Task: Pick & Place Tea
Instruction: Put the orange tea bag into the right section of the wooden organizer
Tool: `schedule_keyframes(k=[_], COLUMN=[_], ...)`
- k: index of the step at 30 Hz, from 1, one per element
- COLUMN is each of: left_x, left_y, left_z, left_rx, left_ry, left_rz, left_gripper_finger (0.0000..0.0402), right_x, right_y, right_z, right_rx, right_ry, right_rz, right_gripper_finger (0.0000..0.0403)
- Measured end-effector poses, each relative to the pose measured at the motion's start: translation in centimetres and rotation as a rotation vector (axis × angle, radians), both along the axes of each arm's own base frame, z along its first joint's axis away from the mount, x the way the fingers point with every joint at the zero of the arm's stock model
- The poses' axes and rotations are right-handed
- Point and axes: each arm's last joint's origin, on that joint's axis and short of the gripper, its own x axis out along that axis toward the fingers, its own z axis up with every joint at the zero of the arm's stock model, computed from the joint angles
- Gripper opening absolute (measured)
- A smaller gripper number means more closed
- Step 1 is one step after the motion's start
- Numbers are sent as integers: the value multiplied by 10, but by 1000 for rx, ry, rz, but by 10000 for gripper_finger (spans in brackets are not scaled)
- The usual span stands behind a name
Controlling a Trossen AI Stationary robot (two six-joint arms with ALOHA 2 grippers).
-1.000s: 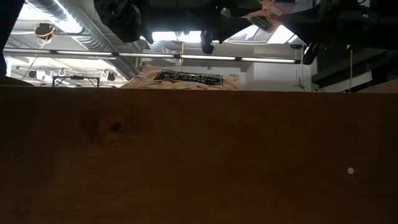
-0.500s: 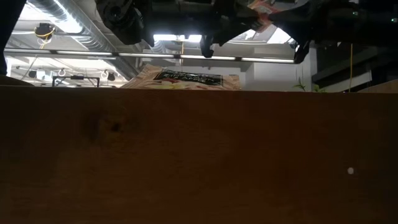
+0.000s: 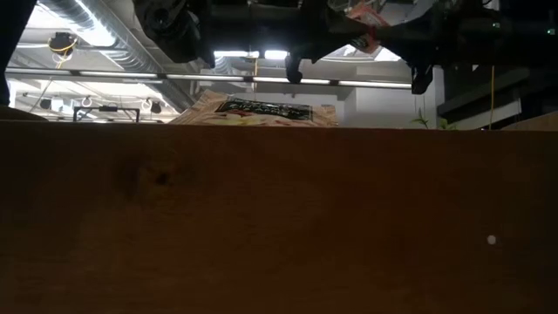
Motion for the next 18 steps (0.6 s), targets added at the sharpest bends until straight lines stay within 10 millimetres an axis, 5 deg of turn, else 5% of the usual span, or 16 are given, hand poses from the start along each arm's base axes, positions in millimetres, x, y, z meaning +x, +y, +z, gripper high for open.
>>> schedule_keyframes(k=[8, 18], left_x=[-5, -28], left_y=[-5, -10], left_z=[-3, 15], left_rx=[-24, -83], left_ry=[186, 387], left_rz=[-47, -101], left_gripper_finger=[8, 6], right_x=[1, 1], right_y=[1, 4], right_z=[-4, -5], right_rx=[-31, -17], right_ry=[46, 55], right_rz=[39, 147], right_gripper_finger=[95, 158])
